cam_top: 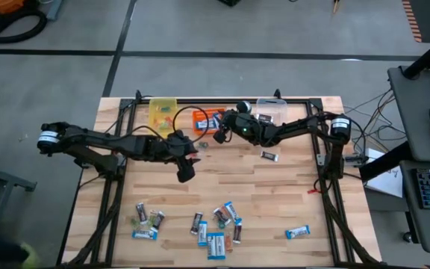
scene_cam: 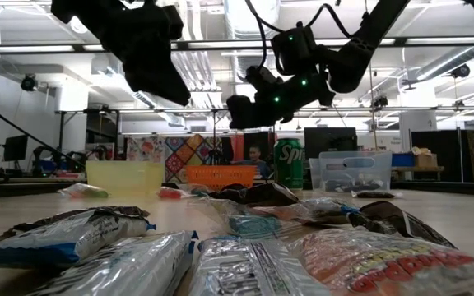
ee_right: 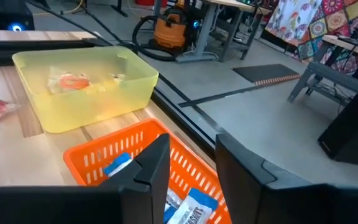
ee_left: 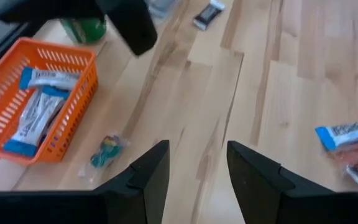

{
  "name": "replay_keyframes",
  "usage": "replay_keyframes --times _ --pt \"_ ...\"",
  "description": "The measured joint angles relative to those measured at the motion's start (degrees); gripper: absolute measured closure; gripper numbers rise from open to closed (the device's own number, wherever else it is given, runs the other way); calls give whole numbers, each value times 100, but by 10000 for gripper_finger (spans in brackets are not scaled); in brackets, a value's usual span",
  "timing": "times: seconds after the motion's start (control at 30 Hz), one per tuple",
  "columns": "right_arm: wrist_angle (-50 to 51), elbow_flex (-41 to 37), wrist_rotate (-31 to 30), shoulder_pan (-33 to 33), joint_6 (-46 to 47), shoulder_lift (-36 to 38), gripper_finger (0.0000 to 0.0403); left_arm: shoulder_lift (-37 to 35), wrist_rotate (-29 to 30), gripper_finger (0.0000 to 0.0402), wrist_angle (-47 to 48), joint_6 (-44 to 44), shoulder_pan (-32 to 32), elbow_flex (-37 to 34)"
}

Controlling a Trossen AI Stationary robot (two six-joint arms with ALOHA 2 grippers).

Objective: Organize candy in baskets
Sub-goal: Put the brown chocolate into the transparent bin

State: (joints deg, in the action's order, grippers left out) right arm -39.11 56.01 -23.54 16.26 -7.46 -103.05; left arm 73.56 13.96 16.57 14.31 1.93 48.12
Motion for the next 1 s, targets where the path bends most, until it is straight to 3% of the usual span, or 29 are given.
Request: replay_keyframes --times 0.23,0.43,0.8,1.0 --pt "527 -2 20 -300 -66 516 273 0 1 257 177 -12 -2 -119" --pt "1884 -2 125 -679 -66 1373 278 13 1 257 170 -216 -4 -352" --pt "4778 -2 1059 -1299 873 2958 280 587 3 258 -37 -1597 -4 -564" --pt "6108 -61 2047 -1701 1603 3339 280 1223 14 258 -272 -2090 -46 -564"
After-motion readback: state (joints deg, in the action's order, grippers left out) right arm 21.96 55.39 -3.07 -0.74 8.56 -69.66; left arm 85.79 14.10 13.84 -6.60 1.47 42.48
